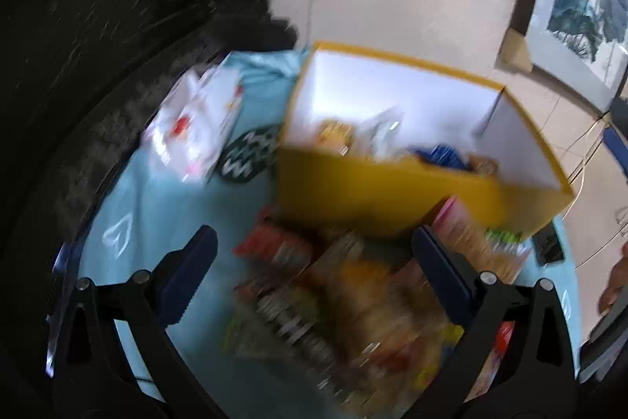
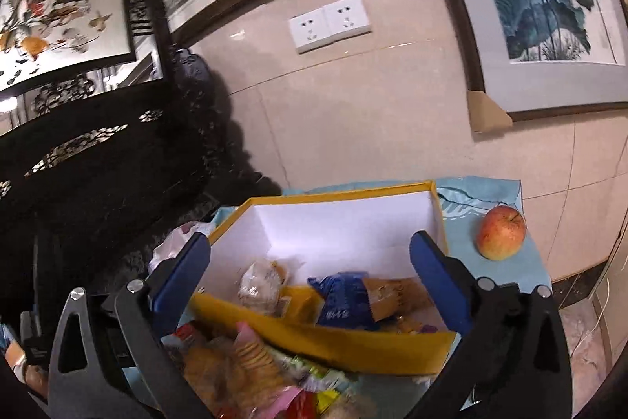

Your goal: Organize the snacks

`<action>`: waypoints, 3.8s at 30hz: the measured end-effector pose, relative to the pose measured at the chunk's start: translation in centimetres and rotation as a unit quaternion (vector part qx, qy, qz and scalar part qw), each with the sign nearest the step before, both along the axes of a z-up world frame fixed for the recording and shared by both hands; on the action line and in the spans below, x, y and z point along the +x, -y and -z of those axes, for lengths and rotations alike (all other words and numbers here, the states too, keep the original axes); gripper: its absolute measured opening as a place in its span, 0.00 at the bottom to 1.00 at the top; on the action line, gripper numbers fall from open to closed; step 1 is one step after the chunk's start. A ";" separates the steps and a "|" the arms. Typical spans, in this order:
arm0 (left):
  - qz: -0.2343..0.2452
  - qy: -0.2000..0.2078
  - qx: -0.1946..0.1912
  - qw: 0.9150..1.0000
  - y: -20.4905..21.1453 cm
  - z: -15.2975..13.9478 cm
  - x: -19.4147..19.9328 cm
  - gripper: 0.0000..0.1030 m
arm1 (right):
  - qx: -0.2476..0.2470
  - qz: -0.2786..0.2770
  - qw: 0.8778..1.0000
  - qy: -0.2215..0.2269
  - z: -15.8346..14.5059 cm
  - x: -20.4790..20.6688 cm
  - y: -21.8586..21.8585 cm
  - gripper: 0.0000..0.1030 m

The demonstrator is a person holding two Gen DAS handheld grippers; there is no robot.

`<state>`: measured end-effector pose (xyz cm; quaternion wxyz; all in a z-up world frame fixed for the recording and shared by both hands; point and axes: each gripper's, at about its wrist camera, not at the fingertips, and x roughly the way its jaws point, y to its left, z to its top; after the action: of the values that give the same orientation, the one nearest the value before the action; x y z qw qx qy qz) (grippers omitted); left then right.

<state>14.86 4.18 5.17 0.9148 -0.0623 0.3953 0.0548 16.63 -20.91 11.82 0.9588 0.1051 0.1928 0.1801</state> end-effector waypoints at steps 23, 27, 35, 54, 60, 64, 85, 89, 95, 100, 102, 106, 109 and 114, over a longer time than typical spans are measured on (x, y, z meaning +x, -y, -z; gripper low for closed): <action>-0.069 -0.105 -0.115 0.985 -5.0 7.8 -3.2 0.98 | 0.027 0.034 0.995 -0.089 6.8 -9.5 5.2 0.99; -0.071 -0.131 -0.116 0.982 -4.7 9.0 -2.0 0.89 | 0.035 0.029 0.994 -0.099 7.2 -9.8 5.3 0.99; -0.052 -0.092 -0.033 0.994 -2.7 8.4 -3.1 0.47 | -0.010 0.027 0.994 -0.105 7.7 -10.1 4.4 0.99; -0.006 -0.063 -0.059 0.996 -4.1 6.8 -6.7 0.30 | -0.197 -0.043 0.969 -0.144 10.8 -6.6 -3.2 0.81; -0.008 -0.079 -0.064 0.995 -4.3 8.0 -6.1 0.32 | -0.250 -0.088 0.947 -0.184 13.3 -2.9 -7.7 0.46; -0.003 -0.084 -0.078 0.993 -4.6 8.5 -6.0 0.32 | -0.237 -0.092 0.948 -0.194 13.0 -3.0 -7.1 0.23; 0.017 -0.120 -0.073 0.990 -2.8 10.0 -8.8 0.42 | -0.035 -0.112 0.974 -0.191 10.4 -9.5 2.0 0.24; 0.027 -0.110 -0.053 0.992 -1.8 10.1 -9.4 0.34 | -0.036 -0.116 0.973 -0.194 10.9 -9.8 2.0 0.24; 0.058 -0.081 -0.029 0.995 -0.3 7.8 -10.3 0.26 | -0.024 -0.115 0.978 -0.174 10.2 -10.4 2.4 0.23; 0.078 -0.046 -0.019 0.996 0.8 3.9 -10.3 0.27 | -0.014 -0.112 0.983 -0.143 8.2 -10.7 2.9 0.23; 0.081 -0.031 -0.023 0.996 1.0 2.1 -9.7 0.27 | -0.013 -0.110 0.985 -0.130 7.1 -10.5 3.0 0.23; 0.088 -0.005 -0.030 0.996 2.3 -0.9 -7.4 0.27 | -0.016 -0.113 0.988 -0.108 5.0 -9.5 2.6 0.23; 0.097 0.005 -0.033 0.995 3.0 -2.8 -4.8 0.27 | -0.025 -0.107 0.990 -0.089 3.4 -8.4 2.1 0.23; 0.099 0.030 -0.033 0.994 4.3 -6.4 0.3 0.27 | -0.054 -0.071 0.995 -0.041 0.2 -5.0 1.4 0.23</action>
<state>15.15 -0.13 11.52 0.9246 -0.0546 0.3734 -0.0514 11.59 -22.32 11.61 0.9391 0.0467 0.2484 0.2329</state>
